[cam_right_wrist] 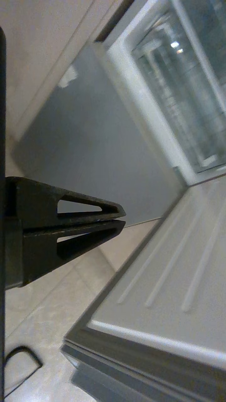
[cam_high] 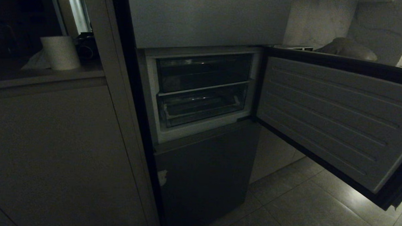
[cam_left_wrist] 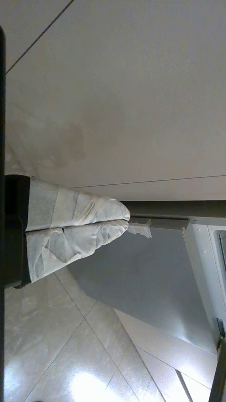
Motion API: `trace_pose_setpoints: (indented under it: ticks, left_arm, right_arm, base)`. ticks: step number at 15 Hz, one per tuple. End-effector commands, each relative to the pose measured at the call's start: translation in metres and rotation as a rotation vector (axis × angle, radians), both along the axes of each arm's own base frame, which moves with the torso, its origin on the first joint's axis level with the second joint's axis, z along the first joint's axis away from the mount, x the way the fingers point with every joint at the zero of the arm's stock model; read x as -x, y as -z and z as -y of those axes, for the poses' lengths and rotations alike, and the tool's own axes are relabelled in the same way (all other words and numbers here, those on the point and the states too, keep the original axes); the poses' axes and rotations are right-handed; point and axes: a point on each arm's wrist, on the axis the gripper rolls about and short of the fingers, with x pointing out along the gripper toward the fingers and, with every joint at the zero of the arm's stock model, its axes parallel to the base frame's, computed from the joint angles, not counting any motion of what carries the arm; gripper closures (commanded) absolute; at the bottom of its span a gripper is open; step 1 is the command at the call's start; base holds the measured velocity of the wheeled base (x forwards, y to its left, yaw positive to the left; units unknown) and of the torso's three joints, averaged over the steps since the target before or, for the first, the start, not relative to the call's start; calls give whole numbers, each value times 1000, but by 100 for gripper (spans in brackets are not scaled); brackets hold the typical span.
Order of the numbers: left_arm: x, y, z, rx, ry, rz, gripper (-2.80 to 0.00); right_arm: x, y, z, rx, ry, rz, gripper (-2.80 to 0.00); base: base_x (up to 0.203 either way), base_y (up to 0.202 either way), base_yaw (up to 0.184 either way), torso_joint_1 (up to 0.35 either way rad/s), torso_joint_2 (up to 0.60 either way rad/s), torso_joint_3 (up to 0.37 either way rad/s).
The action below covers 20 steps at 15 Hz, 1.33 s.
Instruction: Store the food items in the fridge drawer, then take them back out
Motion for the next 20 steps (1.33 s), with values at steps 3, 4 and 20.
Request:
trace_pose_setpoints:
  ticks: [3,4,20]
  left_arm:
    - [0,0,0,0,-1,-3,0]
    - [0,0,0,0,-1,-3,0]
    - [0,0,0,2,-1,-3,0]
  right_arm:
    - [36,29,-1,63,-35,22,0]
    - [52,35,-1,78,-41,67,0]
    - [124,120,0,318,-32,117,0]
  base:
    - [0,0,0,0,0,0]
    - [0,0,0,0,0,0]
    - [0,0,0,0,0,0]
